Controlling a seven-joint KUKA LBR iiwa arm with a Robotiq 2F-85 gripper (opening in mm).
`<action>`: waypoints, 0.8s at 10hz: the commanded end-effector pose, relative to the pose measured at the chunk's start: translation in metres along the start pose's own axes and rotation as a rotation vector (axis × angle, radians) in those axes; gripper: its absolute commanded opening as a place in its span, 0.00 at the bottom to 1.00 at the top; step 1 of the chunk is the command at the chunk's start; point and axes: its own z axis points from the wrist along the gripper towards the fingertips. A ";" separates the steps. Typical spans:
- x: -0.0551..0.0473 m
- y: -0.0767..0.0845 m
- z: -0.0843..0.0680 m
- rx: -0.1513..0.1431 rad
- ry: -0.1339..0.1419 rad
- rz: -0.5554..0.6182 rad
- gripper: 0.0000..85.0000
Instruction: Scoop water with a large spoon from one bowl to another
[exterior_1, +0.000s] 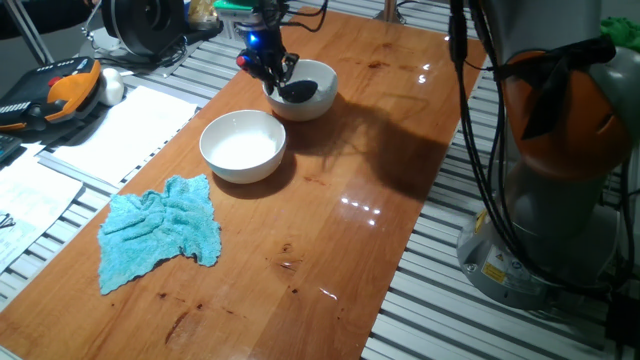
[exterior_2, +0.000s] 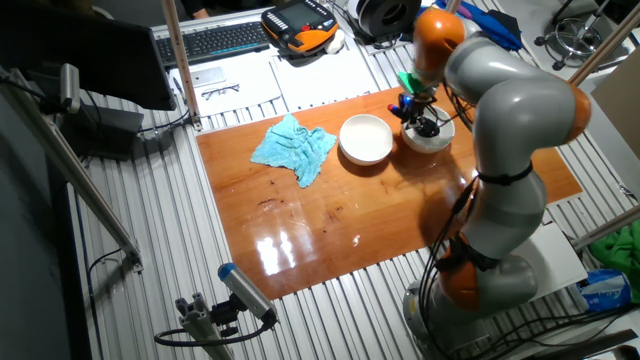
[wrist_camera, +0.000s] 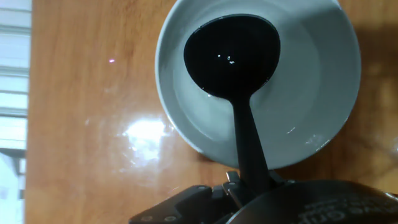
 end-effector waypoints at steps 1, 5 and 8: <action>-0.002 0.000 -0.003 -0.025 0.003 -0.008 0.00; 0.004 -0.001 -0.024 0.000 -0.006 -0.023 0.00; 0.007 0.003 -0.034 -0.024 -0.007 -0.034 0.00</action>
